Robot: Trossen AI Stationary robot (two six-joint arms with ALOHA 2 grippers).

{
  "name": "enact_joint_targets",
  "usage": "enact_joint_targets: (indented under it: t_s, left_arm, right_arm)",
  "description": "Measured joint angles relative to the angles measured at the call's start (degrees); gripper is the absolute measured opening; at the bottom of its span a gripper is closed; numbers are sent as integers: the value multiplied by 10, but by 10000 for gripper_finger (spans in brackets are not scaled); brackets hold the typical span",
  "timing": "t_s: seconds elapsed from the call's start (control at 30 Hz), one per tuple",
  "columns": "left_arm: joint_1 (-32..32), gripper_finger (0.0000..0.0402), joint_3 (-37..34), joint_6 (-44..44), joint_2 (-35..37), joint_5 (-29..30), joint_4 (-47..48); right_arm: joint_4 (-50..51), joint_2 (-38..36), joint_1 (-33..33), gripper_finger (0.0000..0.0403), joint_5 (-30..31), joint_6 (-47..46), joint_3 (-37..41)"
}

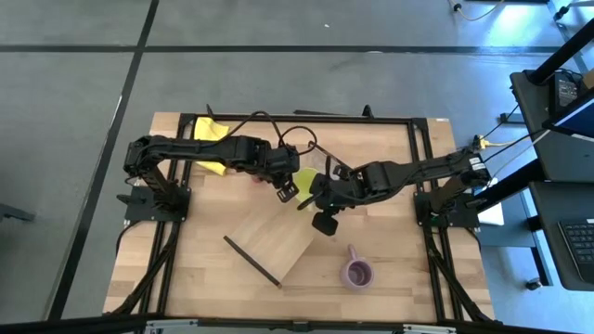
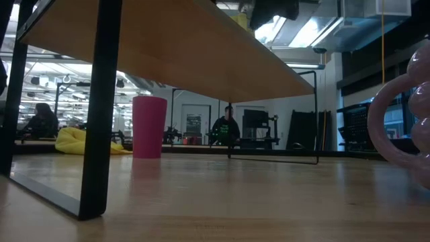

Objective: Stack small to large cups/mugs on shelf
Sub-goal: Put the yellow mug on the shelf

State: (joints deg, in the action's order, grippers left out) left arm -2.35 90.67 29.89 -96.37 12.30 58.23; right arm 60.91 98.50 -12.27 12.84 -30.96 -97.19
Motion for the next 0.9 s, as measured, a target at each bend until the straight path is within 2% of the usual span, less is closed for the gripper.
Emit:
enact_joint_targets:
  t_s: [0.43, 0.7, 0.9]
  left_arm:
    - [0, 43, 0, -17, 0, 5, 0]
    - [0, 43, 0, -31, 0, 5, -2]
    - [0, 43, 0, -35, 0, 5, 0]
  right_arm:
    - [-113, 10, 1, 3, 2, 7, 0]
    - [-161, 50, 1, 3, -1, -15, 0]
    - [-185, 51, 2, 3, -6, -2, -11]
